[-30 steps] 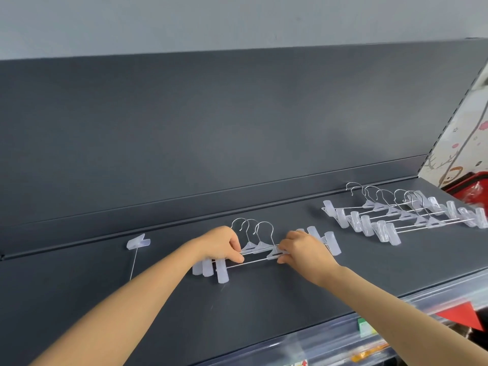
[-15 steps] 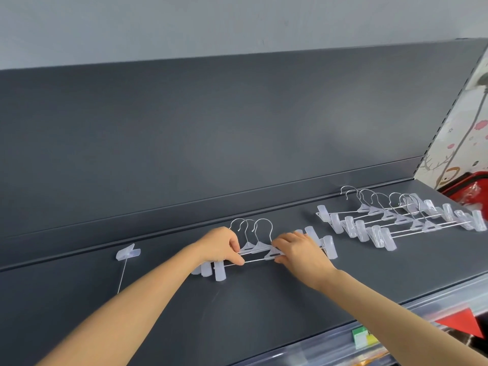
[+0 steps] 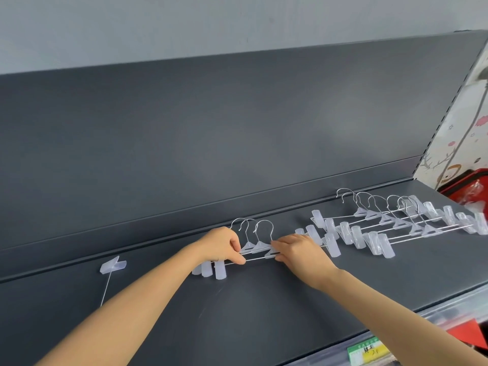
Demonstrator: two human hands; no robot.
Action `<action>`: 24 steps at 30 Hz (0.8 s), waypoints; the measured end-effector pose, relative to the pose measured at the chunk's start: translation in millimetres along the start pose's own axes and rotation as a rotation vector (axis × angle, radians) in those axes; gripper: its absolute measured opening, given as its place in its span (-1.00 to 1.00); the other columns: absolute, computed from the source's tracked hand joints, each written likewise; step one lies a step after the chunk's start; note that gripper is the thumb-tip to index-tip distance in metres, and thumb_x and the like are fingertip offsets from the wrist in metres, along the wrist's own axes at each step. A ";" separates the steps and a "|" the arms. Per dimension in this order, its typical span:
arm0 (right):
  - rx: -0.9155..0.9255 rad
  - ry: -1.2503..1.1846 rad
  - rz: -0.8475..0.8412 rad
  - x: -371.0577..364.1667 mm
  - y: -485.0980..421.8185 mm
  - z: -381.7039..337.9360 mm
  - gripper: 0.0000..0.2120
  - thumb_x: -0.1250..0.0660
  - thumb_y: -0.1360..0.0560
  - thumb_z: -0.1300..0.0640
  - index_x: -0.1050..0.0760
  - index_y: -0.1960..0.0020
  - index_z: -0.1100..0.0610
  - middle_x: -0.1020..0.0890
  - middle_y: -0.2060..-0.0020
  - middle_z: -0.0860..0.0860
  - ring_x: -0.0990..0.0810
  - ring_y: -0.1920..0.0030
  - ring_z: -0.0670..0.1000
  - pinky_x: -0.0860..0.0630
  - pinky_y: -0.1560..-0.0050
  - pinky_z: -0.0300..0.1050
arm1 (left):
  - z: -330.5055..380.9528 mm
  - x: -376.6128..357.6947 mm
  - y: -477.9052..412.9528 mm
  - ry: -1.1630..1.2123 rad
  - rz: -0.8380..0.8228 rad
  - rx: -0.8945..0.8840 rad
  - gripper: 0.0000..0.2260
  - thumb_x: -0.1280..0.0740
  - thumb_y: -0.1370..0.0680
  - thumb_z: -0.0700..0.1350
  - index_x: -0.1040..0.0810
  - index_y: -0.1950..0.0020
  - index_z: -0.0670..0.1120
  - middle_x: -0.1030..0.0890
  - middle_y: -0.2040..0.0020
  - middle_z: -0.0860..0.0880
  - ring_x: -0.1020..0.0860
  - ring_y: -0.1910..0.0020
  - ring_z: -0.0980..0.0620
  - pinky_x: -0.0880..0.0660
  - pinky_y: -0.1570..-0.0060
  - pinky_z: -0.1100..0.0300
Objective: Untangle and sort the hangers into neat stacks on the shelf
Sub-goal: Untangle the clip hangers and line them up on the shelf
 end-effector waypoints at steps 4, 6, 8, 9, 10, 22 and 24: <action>0.005 -0.004 0.018 -1.4 -2.0 0.5 -0.86 -0.42 -0.38 0.17 -0.45 0.22 0.14 -0.50 0.40 -0.01 -0.50 0.35 0.11 -0.28 0.30 -0.17 | 0.1 0.2 -2.7 0.011 0.000 0.006 -0.76 -0.51 -0.32 -0.01 -0.60 0.08 -0.03 -0.58 0.21 0.12 -0.52 0.25 0.13 -0.45 0.21 0.22; 0.003 -0.001 0.024 -2.4 -3.9 1.0 -0.85 -0.42 -0.38 0.17 -0.44 0.22 0.14 -0.50 0.40 -0.01 -0.49 0.35 0.11 -0.28 0.29 -0.17 | 0.8 0.9 -2.7 0.015 0.006 0.007 -0.76 -0.51 -0.33 -0.02 -0.59 0.07 -0.03 -0.58 0.21 0.10 -0.52 0.25 0.13 -0.45 0.22 0.24; 0.000 -0.006 0.012 -3.5 -4.7 1.1 -0.89 -0.37 -0.42 0.17 -0.44 0.20 0.15 -0.50 0.37 0.01 -0.50 0.31 0.13 -0.30 0.26 -0.15 | 1.7 1.6 -2.1 0.014 0.022 0.004 -0.76 -0.51 -0.34 -0.04 -0.60 0.04 -0.05 -0.59 0.21 0.09 -0.52 0.26 0.13 -0.44 0.23 0.25; 0.003 -0.012 0.009 -3.1 -4.4 0.4 -0.90 -0.34 -0.44 0.16 -0.44 0.19 0.16 -0.51 0.35 0.02 -0.50 0.28 0.14 -0.32 0.23 -0.13 | 1.8 1.5 -1.5 0.016 0.030 0.002 -0.75 -0.51 -0.35 -0.04 -0.60 0.03 -0.05 -0.59 0.21 0.08 -0.51 0.26 0.13 -0.44 0.24 0.26; 0.006 -0.021 0.005 -2.0 -3.7 -0.4 -0.90 -0.32 -0.45 0.14 -0.44 0.18 0.16 -0.52 0.33 0.02 -0.50 0.25 0.14 -0.35 0.20 -0.11 | 1.3 0.9 -0.8 0.024 0.038 0.002 -0.75 -0.51 -0.35 -0.03 -0.60 0.03 -0.05 -0.59 0.20 0.08 -0.51 0.27 0.13 -0.43 0.24 0.27; 0.042 -0.068 0.004 8.5 4.2 -50.8 -0.50 -0.16 -0.49 -0.18 -0.45 -0.29 0.11 -0.55 -0.23 0.09 -0.46 -0.31 0.16 -0.30 -0.33 0.14 | -27.7 33.8 52.1 0.028 0.263 -0.038 -0.59 -0.42 -0.46 0.06 -0.50 -0.28 0.02 -0.46 -0.24 0.04 -0.45 -0.21 0.09 -0.35 -0.11 0.25; 0.070 -0.078 -0.043 7.5 -0.2 -70.3 -0.46 -0.07 -0.49 -0.21 -0.47 -0.27 0.11 -0.56 -0.21 0.09 -0.48 -0.29 0.17 -0.33 -0.32 0.14 | -48.1 41.3 72.2 0.022 0.281 -0.003 -0.56 -0.41 -0.46 0.08 -0.47 -0.32 0.03 -0.44 -0.28 0.06 -0.44 -0.23 0.09 -0.37 -0.13 0.23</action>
Point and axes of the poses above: each hand's wrist, its own y-axis away from the middle knuckle, its own x-axis out of the back of the hand, z = x × y, the point moved 8 cm from there along -y, towards the middle knuckle
